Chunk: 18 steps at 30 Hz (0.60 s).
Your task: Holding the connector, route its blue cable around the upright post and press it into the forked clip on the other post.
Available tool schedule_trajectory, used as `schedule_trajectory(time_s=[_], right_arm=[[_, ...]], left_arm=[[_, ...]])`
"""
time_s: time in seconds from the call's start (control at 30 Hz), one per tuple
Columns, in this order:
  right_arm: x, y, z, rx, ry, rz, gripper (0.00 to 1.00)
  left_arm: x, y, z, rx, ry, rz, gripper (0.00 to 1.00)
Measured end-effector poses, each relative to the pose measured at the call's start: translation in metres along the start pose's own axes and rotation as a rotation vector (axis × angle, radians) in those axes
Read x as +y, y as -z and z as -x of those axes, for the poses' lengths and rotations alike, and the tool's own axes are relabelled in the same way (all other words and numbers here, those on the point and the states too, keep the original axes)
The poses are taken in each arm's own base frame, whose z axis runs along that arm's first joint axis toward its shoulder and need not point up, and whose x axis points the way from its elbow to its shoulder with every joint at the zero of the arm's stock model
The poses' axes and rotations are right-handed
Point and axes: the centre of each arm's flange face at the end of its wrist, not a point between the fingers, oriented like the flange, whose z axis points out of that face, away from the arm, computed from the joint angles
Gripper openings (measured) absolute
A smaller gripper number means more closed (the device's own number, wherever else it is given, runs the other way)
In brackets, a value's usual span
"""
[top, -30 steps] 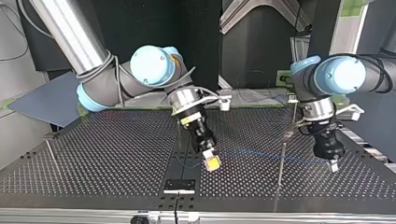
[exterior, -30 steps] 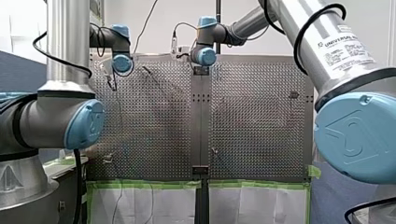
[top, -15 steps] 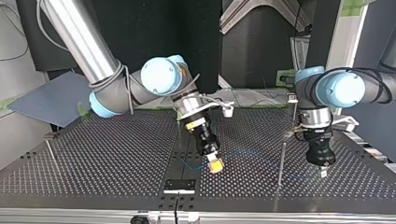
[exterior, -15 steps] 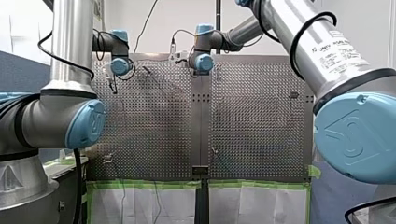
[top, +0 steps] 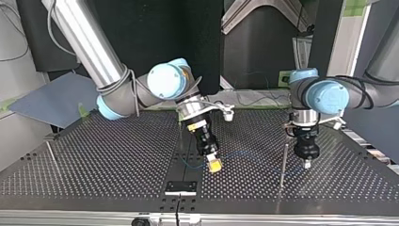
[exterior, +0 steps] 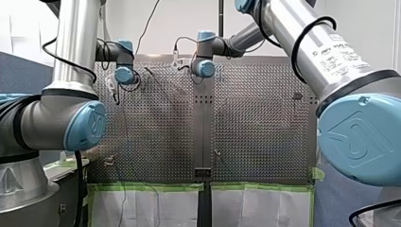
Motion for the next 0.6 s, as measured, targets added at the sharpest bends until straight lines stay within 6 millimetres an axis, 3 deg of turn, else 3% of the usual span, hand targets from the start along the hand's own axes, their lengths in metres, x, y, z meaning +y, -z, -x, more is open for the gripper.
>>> schedule_trajectory(time_s=[0.23,0.27,0.3,0.37,0.4,0.47,0.5,0.57,0.6], right_arm=[[-0.005,0.003,0.020,-0.047,0.001,-0.001,0.00],[-0.005,0.004,0.023,-0.057,0.001,-0.002,0.00],[-0.006,0.005,0.028,-0.071,0.002,-0.001,0.00],[-0.007,0.007,0.036,-0.094,0.005,0.003,0.00],[-0.008,0.008,0.042,-0.109,0.007,0.007,0.00],[-0.008,0.011,0.049,-0.129,0.010,0.014,0.00],[-0.008,0.013,0.054,-0.138,0.011,0.017,0.00],[-0.007,0.016,0.062,-0.149,0.011,0.021,0.00],[-0.006,0.018,0.066,-0.153,0.011,0.023,0.00]], left_arm=[[0.001,0.005,-0.012,0.011,-0.021,0.008,0.00],[0.001,0.006,-0.014,0.009,-0.021,0.006,0.11],[0.001,0.007,-0.015,0.006,-0.021,0.003,0.11],[0.001,0.008,-0.018,0.004,-0.018,-0.001,0.38],[0.001,0.009,-0.020,0.003,-0.014,-0.003,0.38],[0.000,0.010,-0.021,0.003,-0.006,-0.010,0.56],[-0.001,0.010,-0.022,0.004,-0.003,-0.018,0.56],[-0.002,0.011,-0.023,0.008,0.001,-0.025,0.76],[-0.002,0.012,-0.023,0.012,0.003,-0.025,0.76]])
